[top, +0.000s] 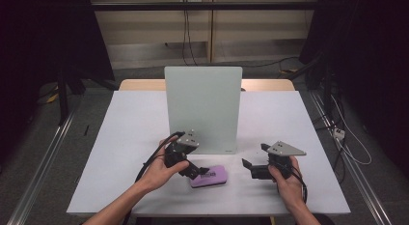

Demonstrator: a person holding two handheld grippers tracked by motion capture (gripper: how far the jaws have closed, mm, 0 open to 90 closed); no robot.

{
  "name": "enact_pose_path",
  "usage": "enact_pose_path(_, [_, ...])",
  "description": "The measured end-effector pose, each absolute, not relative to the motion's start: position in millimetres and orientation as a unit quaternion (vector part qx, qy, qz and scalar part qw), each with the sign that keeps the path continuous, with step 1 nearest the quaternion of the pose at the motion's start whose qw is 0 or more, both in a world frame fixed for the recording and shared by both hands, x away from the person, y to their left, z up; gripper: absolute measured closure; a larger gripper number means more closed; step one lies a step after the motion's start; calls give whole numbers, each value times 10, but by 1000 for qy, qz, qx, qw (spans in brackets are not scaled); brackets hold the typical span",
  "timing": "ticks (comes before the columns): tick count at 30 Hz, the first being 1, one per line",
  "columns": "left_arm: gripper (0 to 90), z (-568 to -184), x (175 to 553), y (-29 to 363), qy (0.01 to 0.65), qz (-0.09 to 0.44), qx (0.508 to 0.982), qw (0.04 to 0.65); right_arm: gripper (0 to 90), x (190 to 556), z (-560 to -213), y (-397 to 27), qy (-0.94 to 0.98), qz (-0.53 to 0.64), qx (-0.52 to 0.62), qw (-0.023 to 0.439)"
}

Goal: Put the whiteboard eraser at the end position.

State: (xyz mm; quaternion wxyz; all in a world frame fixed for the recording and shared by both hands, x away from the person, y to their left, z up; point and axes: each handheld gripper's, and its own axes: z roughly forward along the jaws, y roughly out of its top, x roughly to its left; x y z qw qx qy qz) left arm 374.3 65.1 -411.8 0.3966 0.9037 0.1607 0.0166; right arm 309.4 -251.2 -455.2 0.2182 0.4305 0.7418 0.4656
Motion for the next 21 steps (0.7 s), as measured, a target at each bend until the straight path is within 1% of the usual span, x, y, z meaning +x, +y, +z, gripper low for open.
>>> enact_pose_path(6, [64,-4067,3766,851,196,39,886,419,61,3086,-4551,-2514,742,466,431,217])
enact_pose_path(8, [64,-4066,3769,923,211,54,884,413,61,3085,-4551,-2515,741,466,432,217])
enact_pose_path(15, [61,-4074,3769,1187,245,70,870,422,61,3084,-4551,-2512,742,465,432,216])
enact_pose_path(17, [61,-4088,3749,1248,256,89,867,418,61,3085,-4552,-2512,742,465,433,216])
enact_pose_path(18, [61,-4090,3743,1281,256,99,867,415,61,3084,-4551,-2511,742,465,433,216])
enact_pose_path(21, [61,-4101,3716,1375,263,106,862,421,61,3084,-4551,-2507,742,465,432,216])
